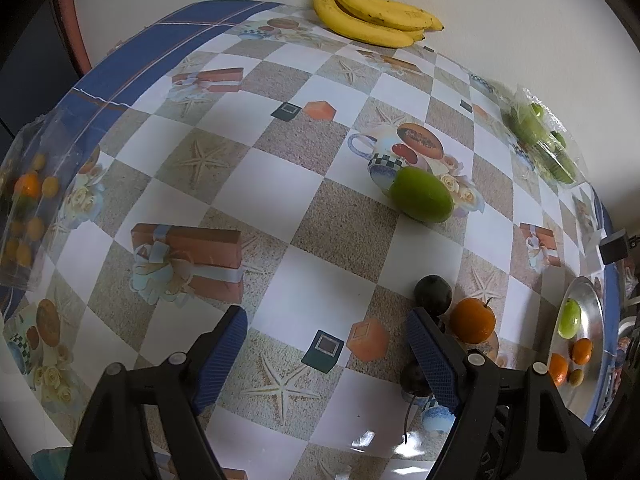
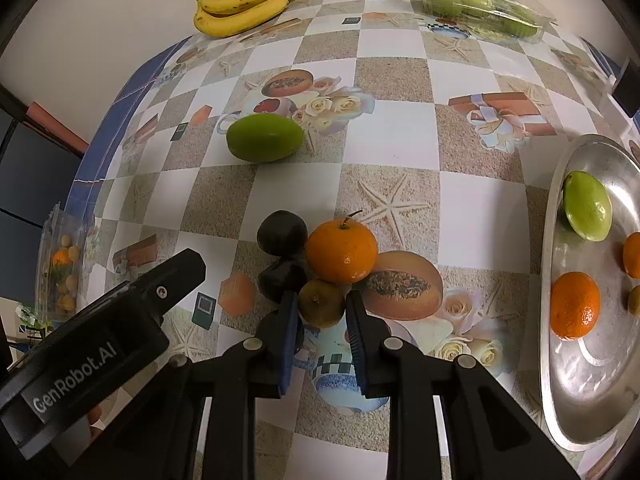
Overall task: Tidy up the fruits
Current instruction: 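Lower the right gripper onto the small brown kiwi and close it, then close the left gripper on the dark stemmed cherry while the right holds the kiwi, then carry the kiwi and dark cherry over the steel bowl with both tools, then open both grippers to drop the kiwi and dark cherry into the bowl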
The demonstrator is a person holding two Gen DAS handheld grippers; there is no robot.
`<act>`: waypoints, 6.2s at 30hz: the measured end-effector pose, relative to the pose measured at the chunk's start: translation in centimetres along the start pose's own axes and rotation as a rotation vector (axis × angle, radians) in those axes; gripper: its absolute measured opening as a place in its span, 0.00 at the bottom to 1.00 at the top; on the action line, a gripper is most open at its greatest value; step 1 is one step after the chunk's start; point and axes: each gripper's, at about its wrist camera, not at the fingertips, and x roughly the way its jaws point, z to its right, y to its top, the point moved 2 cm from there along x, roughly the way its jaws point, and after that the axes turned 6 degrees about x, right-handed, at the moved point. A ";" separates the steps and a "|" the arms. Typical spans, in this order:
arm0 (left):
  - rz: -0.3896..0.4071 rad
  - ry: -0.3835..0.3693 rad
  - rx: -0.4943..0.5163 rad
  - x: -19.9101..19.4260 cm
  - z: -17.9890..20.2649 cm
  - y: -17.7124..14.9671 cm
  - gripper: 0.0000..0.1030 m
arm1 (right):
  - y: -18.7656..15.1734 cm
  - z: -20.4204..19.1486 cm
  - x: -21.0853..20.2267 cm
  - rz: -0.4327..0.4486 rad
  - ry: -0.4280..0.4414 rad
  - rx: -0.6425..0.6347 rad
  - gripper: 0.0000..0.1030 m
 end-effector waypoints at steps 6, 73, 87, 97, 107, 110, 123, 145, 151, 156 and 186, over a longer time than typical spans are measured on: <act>-0.001 0.002 0.003 0.0 0.1 -0.1 0.82 | 0.0 0.1 -0.1 -0.001 0.005 0.005 0.24; -0.124 -0.083 0.142 2.0 6.3 -2.7 0.28 | -0.6 5.9 -5.0 0.059 0.016 0.132 0.24; -0.126 -0.079 0.141 1.9 6.5 -2.8 0.45 | -0.6 5.9 -5.2 0.065 0.035 0.132 0.24; -0.123 -0.066 0.177 1.9 7.2 -3.1 0.27 | -0.6 6.1 -5.4 0.068 0.049 0.136 0.24; -0.056 -0.101 0.176 0.1 7.3 -2.4 0.26 | -0.4 6.3 -6.0 0.084 0.063 0.147 0.24; -0.020 -0.114 0.193 -0.7 7.9 -2.2 0.26 | -0.3 6.8 -6.4 0.094 0.062 0.162 0.24; 0.043 -0.200 0.351 -2.6 13.8 -3.2 0.26 | -0.5 14.7 -8.7 0.152 0.006 0.360 0.24; 0.021 -0.262 0.631 -1.8 24.2 -8.2 0.26 | -2.8 22.2 -11.8 0.208 -0.070 0.531 0.24; -0.015 -0.250 0.669 -0.8 25.0 -9.2 0.27 | -3.0 22.6 -10.4 0.151 -0.070 0.537 0.24; -0.030 -0.247 0.668 -0.5 25.0 -9.3 0.27 | -3.2 22.8 -9.9 0.126 -0.076 0.539 0.25; 0.040 -0.160 0.463 -1.4 20.6 -5.4 0.50 | -2.8 22.2 -10.7 0.169 -0.074 0.532 0.24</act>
